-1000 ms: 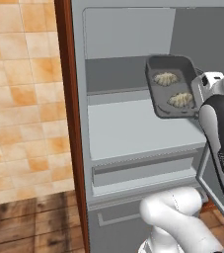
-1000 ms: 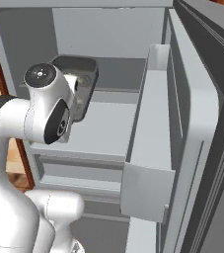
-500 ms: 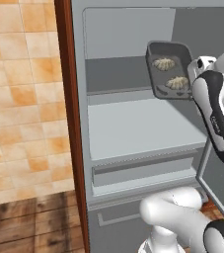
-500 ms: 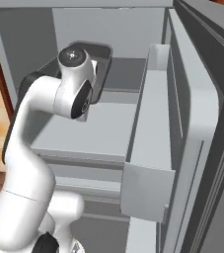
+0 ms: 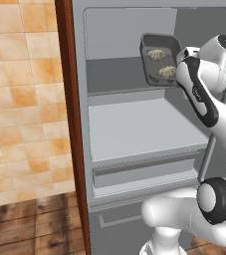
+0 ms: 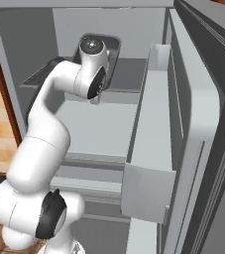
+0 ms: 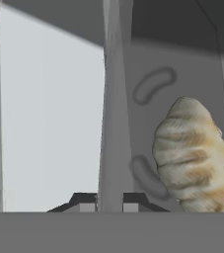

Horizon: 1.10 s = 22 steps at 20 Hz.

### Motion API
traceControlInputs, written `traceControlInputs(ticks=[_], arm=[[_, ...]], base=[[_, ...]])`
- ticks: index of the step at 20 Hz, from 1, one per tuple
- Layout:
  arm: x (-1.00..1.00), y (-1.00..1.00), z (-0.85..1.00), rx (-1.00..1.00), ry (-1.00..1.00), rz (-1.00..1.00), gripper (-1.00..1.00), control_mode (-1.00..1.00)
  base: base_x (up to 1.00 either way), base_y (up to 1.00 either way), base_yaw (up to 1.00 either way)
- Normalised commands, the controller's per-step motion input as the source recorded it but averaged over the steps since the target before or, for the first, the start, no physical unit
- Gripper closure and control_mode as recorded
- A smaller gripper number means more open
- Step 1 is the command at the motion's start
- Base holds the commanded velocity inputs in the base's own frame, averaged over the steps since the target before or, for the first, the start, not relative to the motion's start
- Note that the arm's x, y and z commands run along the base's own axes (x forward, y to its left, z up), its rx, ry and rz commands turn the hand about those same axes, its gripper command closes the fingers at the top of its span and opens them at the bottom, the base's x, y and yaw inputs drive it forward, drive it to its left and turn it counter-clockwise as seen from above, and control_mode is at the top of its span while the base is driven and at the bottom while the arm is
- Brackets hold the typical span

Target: Place two dumplings into each of the tupperware containers and then place the containers in the fridge.

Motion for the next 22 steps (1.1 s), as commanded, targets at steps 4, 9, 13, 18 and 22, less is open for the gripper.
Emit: traceControlInputs(ticks=[4,9,13,18,22], arm=[[0.99,0.00,0.00,0.00,0.00,0.00,1.00,-1.00],[0.64,0.00,-0.11,0.00,0.02,0.03,1.00,-1.00],[0.48,0.00,-0.24,0.00,0.00,0.05,1.00,-1.00],[0.43,0.00,-0.30,0.00,0.03,0.06,1.00,-1.00],[0.18,0.00,-0.14,0.00,0.04,0.02,1.00,-1.00]], base=[[0.00,0.00,0.00],[0.00,0.00,0.00],[0.00,0.00,0.00],[0.00,0.00,0.00],[0.00,0.00,0.00]])
